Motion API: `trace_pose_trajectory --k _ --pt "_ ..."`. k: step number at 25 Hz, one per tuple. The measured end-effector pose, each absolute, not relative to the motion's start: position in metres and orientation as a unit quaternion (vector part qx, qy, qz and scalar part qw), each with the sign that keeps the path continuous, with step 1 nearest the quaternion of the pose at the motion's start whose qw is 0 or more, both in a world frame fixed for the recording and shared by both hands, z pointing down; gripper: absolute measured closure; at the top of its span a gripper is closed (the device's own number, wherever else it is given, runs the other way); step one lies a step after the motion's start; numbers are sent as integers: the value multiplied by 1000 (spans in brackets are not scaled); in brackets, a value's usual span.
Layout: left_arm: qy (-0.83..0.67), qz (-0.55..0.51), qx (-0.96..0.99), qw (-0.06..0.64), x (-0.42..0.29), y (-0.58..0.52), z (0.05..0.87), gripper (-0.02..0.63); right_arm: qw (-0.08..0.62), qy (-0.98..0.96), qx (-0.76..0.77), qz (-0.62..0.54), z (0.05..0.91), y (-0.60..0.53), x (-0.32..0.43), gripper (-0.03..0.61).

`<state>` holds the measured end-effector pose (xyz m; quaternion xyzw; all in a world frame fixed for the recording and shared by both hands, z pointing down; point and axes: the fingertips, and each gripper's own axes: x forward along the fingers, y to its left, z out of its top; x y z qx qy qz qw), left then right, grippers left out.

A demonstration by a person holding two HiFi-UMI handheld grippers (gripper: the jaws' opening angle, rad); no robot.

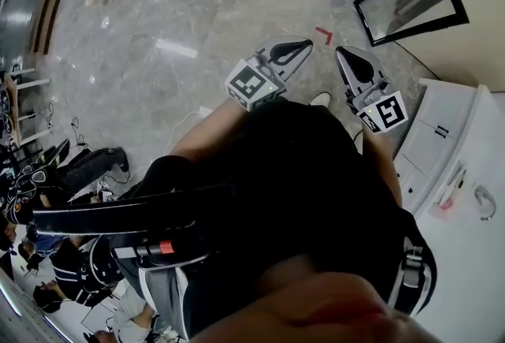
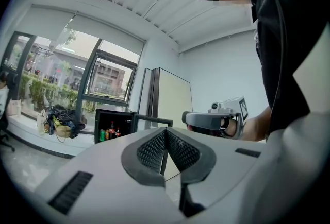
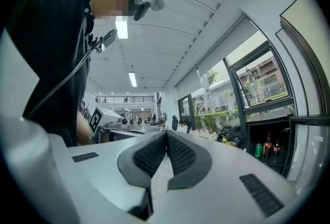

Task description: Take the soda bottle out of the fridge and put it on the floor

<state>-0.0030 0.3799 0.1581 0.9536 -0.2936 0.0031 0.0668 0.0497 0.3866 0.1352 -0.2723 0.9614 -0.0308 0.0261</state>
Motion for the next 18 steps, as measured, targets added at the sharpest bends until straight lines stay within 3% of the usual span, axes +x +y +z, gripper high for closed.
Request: trace_pose_trajectory --k 18 --pt "-294 17 953 71 89 354 165 612 21 961 -272 -35 150 360 135 569"
